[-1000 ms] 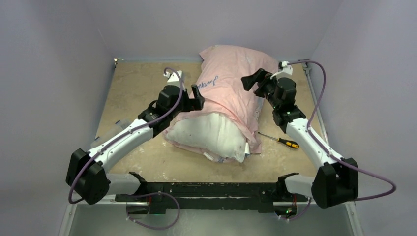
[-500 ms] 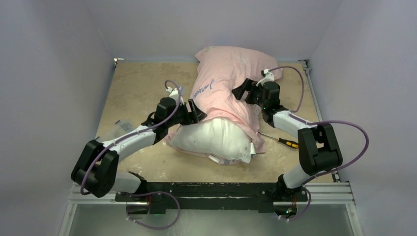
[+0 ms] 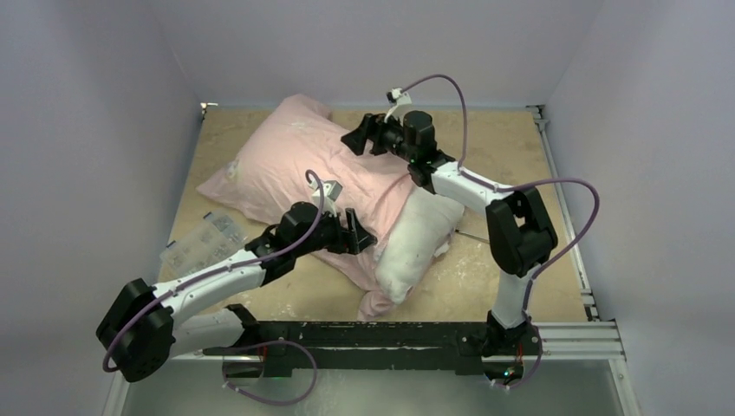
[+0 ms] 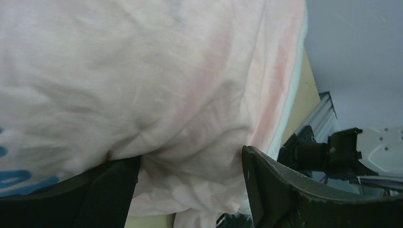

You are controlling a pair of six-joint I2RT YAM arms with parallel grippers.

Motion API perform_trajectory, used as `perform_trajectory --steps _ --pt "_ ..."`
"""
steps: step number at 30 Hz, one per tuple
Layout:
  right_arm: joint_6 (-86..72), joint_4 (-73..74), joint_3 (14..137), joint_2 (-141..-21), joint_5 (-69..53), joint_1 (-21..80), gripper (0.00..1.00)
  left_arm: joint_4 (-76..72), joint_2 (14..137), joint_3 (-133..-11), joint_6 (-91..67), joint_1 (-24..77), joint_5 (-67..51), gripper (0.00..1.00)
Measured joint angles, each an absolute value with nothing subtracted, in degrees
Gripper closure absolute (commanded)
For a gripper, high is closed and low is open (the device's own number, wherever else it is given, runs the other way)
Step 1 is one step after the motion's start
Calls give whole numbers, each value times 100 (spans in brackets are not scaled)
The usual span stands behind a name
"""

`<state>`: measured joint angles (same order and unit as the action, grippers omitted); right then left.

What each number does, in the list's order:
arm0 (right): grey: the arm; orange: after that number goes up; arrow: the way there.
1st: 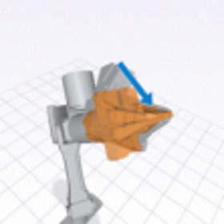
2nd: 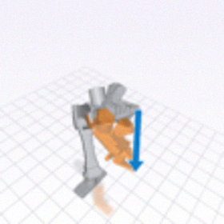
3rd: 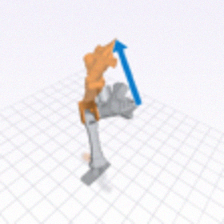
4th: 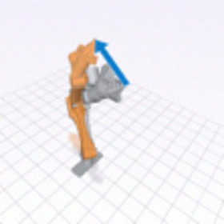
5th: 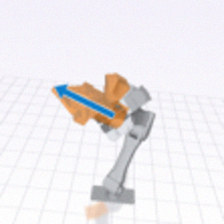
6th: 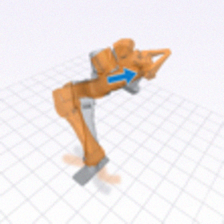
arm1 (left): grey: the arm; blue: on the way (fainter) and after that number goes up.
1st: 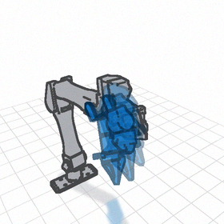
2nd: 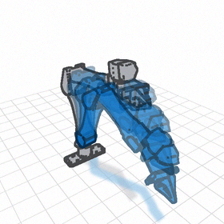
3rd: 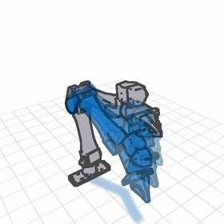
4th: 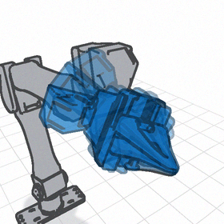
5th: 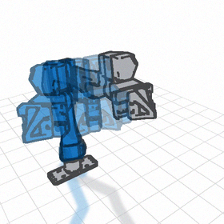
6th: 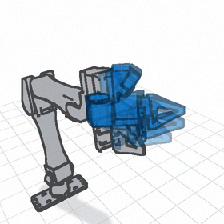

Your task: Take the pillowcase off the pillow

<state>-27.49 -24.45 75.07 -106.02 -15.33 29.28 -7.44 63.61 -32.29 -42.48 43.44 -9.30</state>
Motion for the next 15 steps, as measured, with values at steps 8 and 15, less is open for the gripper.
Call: perform_trajectory --steps 8,15 --pt "-2679 -2056 8283 -10899 -1315 2993 3 -788 7015 -3358 -4421 3457 -523 23" --pt "-2906 -1382 7240 -9157 -152 2987 1 -917 7550 -3962 -4438 3304 -585 22"
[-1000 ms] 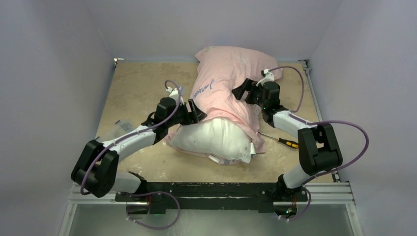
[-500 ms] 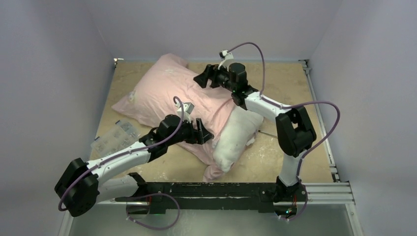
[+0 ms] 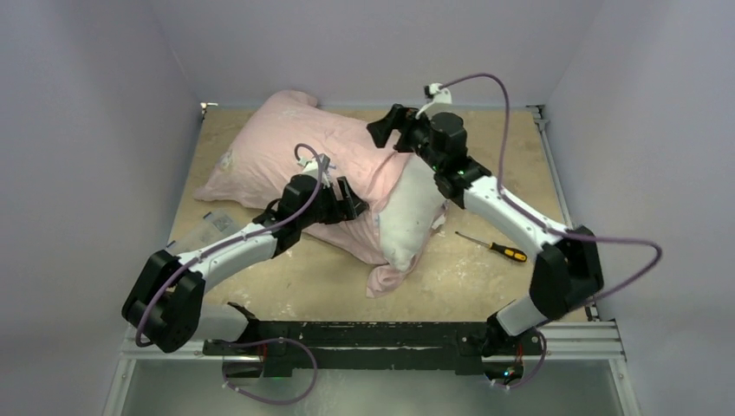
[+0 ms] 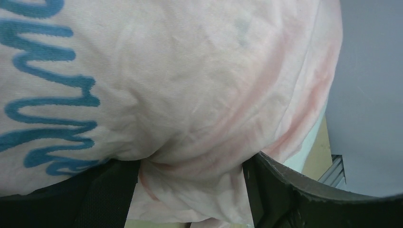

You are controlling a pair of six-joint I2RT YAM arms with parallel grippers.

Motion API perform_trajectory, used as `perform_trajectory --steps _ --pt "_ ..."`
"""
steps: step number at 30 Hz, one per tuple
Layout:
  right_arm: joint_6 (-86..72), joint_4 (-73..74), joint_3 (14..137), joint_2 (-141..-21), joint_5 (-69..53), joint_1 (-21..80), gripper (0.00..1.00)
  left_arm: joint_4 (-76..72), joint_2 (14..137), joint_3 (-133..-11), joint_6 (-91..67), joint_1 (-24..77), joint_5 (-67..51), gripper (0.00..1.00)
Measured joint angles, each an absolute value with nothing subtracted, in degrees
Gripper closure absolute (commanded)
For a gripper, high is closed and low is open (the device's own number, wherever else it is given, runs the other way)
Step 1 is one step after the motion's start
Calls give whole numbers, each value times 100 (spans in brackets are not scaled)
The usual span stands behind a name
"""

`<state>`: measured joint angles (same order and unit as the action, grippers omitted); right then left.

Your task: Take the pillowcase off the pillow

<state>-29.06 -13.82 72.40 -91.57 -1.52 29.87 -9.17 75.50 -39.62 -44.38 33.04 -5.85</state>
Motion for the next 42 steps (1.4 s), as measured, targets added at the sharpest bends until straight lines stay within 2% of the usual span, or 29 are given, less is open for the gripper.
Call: perform_trajectory --steps 6,11,15,24,36,42 --pt "-3426 -1063 5876 -7288 377 2963 1 -1015 7999 -4353 -4431 3301 -718 22" --pt "-3754 -856 4827 -6580 301 2961 1 -1127 8167 -4405 -4436 3301 -799 22" --pt "-3881 -816 4215 -6506 -93 2961 1 -1160 8178 -4405 -4438 3299 -854 22" --pt "-3911 -1319 3778 -6849 -725 2958 1 -1157 8178 -4405 -4440 3299 -963 22" --pt "-4925 152 4123 -6267 484 2961 1 -1179 8178 -4403 -4558 3301 -600 22" --pt "-5205 316 3778 -6274 454 2961 1 -1275 8364 -4491 -4593 3267 -438 22"
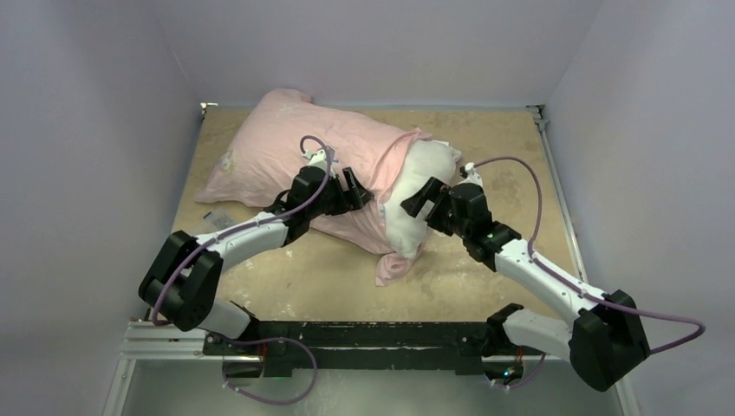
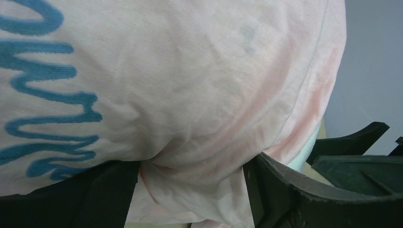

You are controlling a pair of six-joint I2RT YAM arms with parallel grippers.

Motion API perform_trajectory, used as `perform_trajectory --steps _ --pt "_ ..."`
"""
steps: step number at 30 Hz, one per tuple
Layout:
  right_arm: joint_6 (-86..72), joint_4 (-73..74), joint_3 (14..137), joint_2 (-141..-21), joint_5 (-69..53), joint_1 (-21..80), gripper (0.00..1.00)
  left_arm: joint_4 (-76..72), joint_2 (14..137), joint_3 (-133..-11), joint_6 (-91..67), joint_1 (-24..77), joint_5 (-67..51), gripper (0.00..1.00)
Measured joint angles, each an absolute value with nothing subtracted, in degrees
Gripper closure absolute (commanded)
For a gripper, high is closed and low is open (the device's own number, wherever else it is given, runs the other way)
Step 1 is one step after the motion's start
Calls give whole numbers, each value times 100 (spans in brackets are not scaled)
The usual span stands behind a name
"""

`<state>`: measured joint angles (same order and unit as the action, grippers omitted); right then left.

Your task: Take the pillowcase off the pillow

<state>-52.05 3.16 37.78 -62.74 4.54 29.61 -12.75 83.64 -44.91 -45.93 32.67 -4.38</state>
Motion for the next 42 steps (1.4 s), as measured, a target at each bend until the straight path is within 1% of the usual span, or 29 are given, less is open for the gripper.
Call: perform_trajectory --steps 3,7,8,9,10,11,12,14,15,19,23,30,33,42 --pt "-5054 60 3562 -6418 180 2958 1 -1291 8458 -4558 -4595 3260 -425 22" --pt "-4866 -508 3345 -6904 -132 2961 1 -1361 8554 -4576 -4598 3249 -510 22" --pt "-4831 -709 3262 -7028 -189 2956 2 -1374 8576 -4578 -4598 3242 -563 23" --pt "-4810 -849 3212 -7118 -248 2956 6 -1382 8582 -4576 -4598 3236 -598 23" --pt "-4775 -1035 3162 -7227 -309 2954 13 -1398 8586 -4576 -4600 3229 -644 23" --pt "-4731 -1229 3127 -7347 -399 2954 28 -1413 8589 -4576 -4598 3227 -687 23" --pt "-4692 -1426 3098 -7467 -486 2945 47 -1424 8589 -4576 -4595 3225 -725 23" --pt "-4591 -1841 3048 -7723 -709 2921 92 -1437 8589 -4576 -4589 3227 -792 22" --pt "-4569 -2036 3039 -7850 -821 2910 100 -1437 8584 -4576 -4580 3227 -834 22" --pt "-4491 -2443 3057 -8012 -1100 2891 100 -1221 8377 -4574 -4405 3234 -884 22" --pt "-4372 -2217 3203 -7686 -1120 2895 100 -766 7776 -4550 -4069 3367 -799 22" --pt "-4235 -1603 3782 -7148 -1085 2936 100 -58 7050 -4554 -3489 4217 -268 22" --pt "-4200 -1533 3839 -7096 -1055 2936 100 108 7039 -4554 -3413 4434 -143 23" --pt "-4198 -1387 3837 -7046 -1046 2936 100 189 7271 -4508 -3378 4593 97 23"
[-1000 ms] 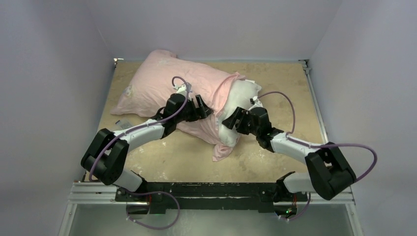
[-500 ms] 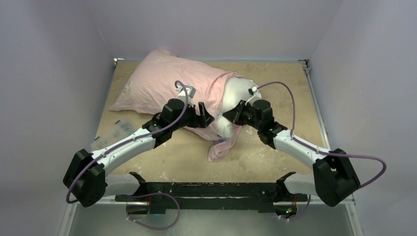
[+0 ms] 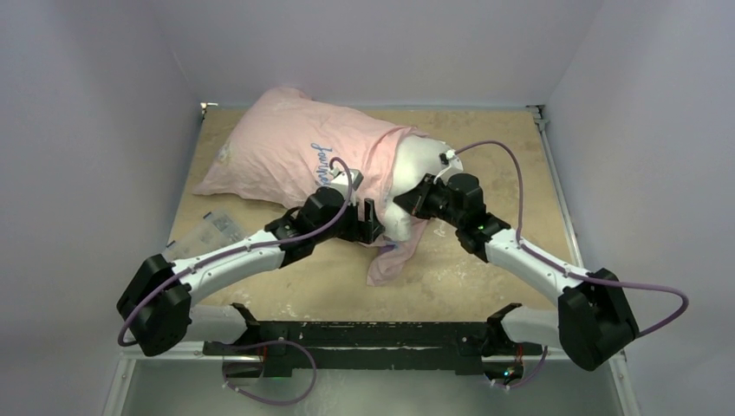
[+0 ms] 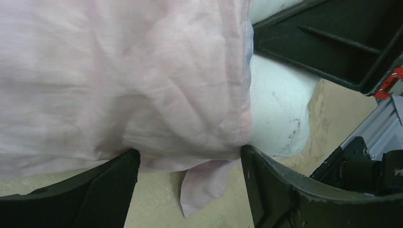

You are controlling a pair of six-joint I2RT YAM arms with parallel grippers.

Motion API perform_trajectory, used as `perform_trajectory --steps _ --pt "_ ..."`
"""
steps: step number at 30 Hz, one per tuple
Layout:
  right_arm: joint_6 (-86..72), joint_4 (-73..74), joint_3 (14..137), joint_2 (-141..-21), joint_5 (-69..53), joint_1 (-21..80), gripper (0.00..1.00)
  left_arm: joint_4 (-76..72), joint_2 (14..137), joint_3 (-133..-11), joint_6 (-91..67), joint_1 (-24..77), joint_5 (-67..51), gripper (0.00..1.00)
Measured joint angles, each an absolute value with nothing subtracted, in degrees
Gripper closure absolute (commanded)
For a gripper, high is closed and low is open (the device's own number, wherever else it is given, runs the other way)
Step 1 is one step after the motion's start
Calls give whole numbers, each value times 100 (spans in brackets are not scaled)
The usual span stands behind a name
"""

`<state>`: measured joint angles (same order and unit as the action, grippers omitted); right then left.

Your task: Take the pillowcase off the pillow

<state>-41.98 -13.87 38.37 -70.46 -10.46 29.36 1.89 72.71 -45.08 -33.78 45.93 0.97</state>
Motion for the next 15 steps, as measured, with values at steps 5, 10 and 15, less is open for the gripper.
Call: perform_trajectory --steps 5,10,15 --pt "-4195 -1319 3837 -6934 -1050 2952 100 36 7577 -4442 -3336 4853 132 23" --pt "-4195 -1319 3837 -6923 -1061 2956 100 -99 7789 -4335 -3339 5068 419 27" --pt "-4195 -1319 3839 -6921 -1070 2956 100 -364 7937 -4198 -3448 5116 956 43"
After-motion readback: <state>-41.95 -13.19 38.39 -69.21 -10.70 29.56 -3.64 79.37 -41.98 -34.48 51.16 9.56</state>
